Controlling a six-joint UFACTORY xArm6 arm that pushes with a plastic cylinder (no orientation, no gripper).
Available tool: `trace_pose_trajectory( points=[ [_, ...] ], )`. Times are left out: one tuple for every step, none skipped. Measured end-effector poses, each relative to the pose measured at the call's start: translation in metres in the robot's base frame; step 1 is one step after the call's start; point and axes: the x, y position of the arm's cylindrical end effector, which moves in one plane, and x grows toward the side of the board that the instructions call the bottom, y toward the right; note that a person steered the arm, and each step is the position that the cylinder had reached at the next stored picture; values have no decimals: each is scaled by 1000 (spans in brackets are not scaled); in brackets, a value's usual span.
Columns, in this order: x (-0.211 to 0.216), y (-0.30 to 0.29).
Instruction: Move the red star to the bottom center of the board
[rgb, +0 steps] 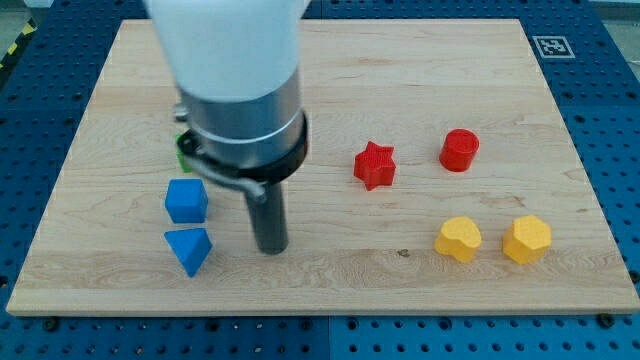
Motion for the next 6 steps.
trace_pose_trajectory(
  points=[
    [-37, 11],
    [-79, 21],
    [-125, 55],
    [-153, 107],
    [-152, 141],
    [-148, 139]
  ],
)
